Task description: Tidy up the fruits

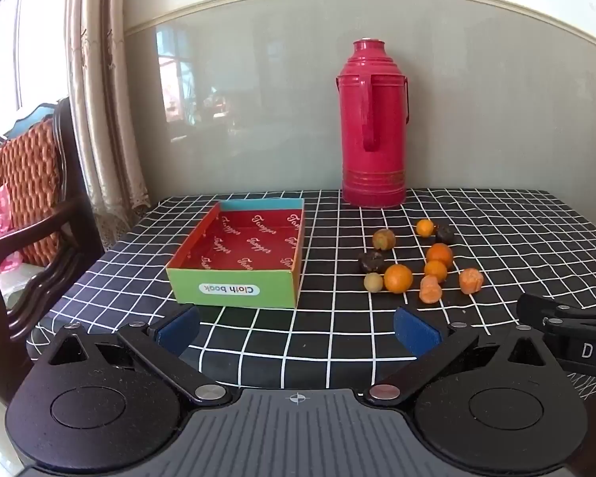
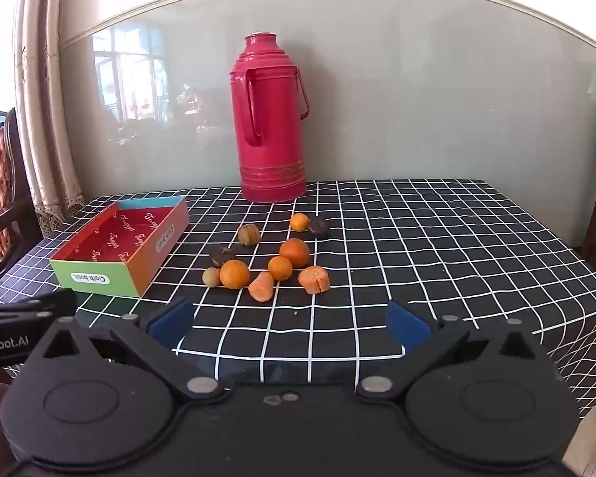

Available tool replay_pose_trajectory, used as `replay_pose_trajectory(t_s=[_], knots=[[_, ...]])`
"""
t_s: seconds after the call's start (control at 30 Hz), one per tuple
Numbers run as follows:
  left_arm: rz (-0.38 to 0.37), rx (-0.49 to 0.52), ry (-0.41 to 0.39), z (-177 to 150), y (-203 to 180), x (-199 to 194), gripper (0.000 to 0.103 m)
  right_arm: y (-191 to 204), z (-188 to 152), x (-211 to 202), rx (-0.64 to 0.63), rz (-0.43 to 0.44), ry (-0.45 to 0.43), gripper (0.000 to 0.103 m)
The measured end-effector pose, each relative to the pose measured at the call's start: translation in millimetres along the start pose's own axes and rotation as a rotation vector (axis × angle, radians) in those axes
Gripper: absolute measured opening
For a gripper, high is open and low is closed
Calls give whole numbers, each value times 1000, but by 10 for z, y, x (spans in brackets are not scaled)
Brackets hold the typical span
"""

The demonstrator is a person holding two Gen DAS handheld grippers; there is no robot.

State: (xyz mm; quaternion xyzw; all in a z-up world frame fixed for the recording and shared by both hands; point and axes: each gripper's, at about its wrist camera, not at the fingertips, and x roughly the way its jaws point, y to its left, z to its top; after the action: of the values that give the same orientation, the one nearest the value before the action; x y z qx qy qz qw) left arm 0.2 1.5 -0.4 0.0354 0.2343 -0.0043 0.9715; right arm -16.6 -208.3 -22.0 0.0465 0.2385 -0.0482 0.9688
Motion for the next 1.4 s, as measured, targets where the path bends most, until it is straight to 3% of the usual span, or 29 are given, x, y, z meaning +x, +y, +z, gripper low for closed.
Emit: replay_pose_trajectory(t_s=[0.13,0.2,1.4], knots=[[11,9,42,37,69,115,103,-11,-5,1,-5,-3,9,97],[32,45,-5,-7,-78,0,103,-27,0,0,-7,-5,11,97],[6,24,23,-13,-10,53,103,-7,-16,19,3,-12,9,97]])
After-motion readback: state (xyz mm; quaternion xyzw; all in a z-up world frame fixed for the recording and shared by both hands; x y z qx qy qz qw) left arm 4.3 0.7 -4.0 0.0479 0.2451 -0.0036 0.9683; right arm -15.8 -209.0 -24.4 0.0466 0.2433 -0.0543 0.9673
